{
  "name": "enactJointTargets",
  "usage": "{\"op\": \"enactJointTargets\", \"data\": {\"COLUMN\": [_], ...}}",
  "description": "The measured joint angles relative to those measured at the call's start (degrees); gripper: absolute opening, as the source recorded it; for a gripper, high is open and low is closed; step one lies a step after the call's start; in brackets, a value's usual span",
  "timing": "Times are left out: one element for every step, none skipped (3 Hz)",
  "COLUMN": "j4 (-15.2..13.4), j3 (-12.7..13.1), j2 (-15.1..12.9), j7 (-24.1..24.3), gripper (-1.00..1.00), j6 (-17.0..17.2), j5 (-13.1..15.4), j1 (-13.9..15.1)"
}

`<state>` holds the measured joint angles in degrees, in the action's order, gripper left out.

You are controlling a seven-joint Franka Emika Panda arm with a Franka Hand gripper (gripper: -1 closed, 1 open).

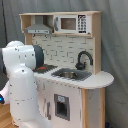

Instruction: Play with the kitchen

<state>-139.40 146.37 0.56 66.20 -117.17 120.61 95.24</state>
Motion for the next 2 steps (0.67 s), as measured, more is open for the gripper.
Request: {"op": "enactJointTargets", "data": {"j4": [-0.03,-0.04], "j3": [0.00,0.02], "j2": [-0.04,-0.12], "j7": [6.49,12.78], "gripper": [-1.00,-1.00], "j6": [0.00,0.00], "j5": [0.16,0.18], "j1": [0.00,0.00]}}
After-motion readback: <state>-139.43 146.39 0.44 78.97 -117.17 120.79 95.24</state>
